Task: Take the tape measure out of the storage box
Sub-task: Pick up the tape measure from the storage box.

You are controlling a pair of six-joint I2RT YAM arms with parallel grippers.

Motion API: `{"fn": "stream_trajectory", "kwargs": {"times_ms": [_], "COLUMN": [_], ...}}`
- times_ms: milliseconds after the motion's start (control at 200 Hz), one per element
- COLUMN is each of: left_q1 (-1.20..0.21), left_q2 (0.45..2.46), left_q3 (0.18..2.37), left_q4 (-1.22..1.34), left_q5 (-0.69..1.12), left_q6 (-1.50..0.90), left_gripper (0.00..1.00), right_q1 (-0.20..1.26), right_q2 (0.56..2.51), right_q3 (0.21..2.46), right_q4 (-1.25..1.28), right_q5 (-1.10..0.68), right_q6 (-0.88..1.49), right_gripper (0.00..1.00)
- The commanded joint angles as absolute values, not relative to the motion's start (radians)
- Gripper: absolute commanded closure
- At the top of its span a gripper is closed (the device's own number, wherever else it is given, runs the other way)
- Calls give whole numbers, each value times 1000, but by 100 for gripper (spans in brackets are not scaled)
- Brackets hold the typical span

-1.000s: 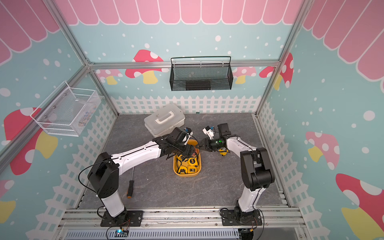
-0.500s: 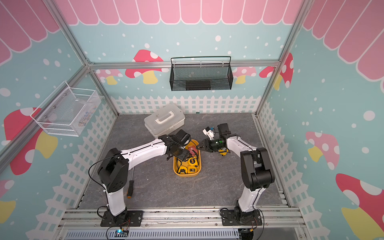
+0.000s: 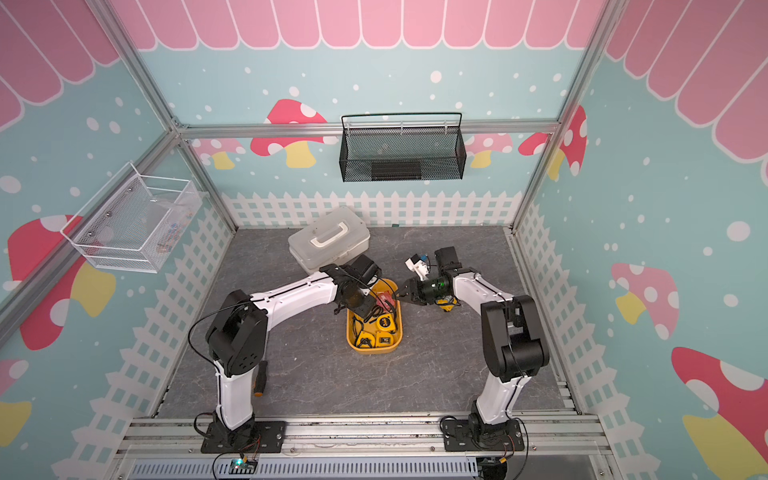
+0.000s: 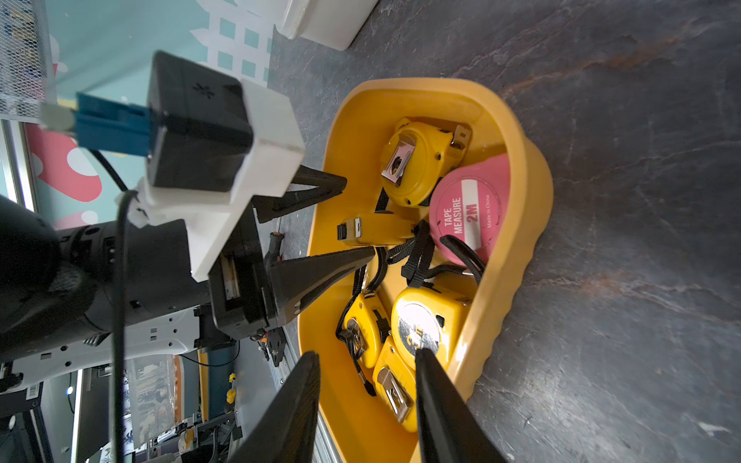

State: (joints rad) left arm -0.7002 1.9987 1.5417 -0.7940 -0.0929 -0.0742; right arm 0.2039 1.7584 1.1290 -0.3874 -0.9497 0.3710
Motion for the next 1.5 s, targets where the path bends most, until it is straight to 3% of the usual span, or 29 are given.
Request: {"fn": "stream_trajectory", "kwargs": {"times_ms": [0, 520, 795, 1246, 1496], "left_q1": [-697, -703, -704, -692, -636], "left_q2": [2023, 2043, 2037, 1945, 1859], "left_q3": [1560, 1565, 1564, 1582, 1531], "left_q4": [-808, -808, -807, -765, -648], "left_q5": [-41, 0, -41, 1, 142], "left_q6": [-67, -113, -137, -174, -250], "left_gripper": [43, 66, 74, 79, 81], "right_q1": [207, 205, 205, 204, 204], "right_q2": [1763, 1772, 1766, 1761, 1745], "right_q3": [1146, 1147, 1140, 1146, 1143], "right_q4": [-413, -413, -413, -420, -427], "right_q5": [-942, -942, -940, -936, -940], "right_q6": [351, 350, 348, 339, 308], "right_gripper": [60, 60, 60, 60, 60]}}
